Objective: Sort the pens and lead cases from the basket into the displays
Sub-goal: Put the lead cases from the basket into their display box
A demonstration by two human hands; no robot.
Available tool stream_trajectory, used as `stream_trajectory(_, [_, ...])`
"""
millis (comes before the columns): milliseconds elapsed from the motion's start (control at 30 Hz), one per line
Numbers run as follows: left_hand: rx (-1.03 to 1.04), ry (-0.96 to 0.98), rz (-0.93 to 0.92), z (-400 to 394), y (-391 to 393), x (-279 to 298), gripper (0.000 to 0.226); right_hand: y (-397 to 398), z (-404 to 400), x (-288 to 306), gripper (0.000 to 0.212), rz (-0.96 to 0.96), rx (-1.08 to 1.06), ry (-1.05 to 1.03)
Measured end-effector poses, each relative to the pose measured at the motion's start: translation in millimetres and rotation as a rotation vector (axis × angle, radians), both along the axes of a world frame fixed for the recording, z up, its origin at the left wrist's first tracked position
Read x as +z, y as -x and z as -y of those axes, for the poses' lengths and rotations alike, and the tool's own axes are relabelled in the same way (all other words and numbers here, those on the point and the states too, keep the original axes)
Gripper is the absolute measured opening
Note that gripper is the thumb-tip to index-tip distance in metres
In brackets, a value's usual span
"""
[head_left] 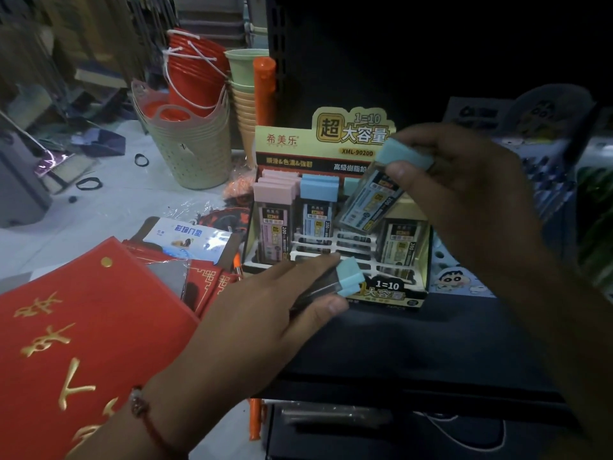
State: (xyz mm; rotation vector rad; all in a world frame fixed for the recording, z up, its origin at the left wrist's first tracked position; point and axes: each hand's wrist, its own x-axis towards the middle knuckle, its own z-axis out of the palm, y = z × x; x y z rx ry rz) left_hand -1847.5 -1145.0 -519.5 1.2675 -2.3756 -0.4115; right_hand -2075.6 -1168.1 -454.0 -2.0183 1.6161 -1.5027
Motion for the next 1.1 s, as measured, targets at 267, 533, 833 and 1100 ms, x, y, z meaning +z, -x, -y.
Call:
stream_trajectory(267, [-0.020,-0.013,0.002,2.5,-4.8,-0.8,0.059,-10.3,10.1,-4.0,0.029,-0.334,-0.034,0.023])
stream_trajectory(533, [-0.053,-0.015,-0.020,-0.7,-2.1,-1.1,0.060,-11.8,12.6,-10.0,0.027,-0.243,0.019,-0.082])
stream_trajectory(833, [-0.079,-0.013,0.012,-2.0,1.2,-2.1,0.063,-7.7,17.9,-12.9,0.028,-0.256,0.027,-0.107])
stream_trajectory(1100, [-0.083,-0.022,-0.003,-1.6,4.6,-1.5,0.064,-3.0,28.9,-18.1,0.011,-0.399,-0.100,-0.051])
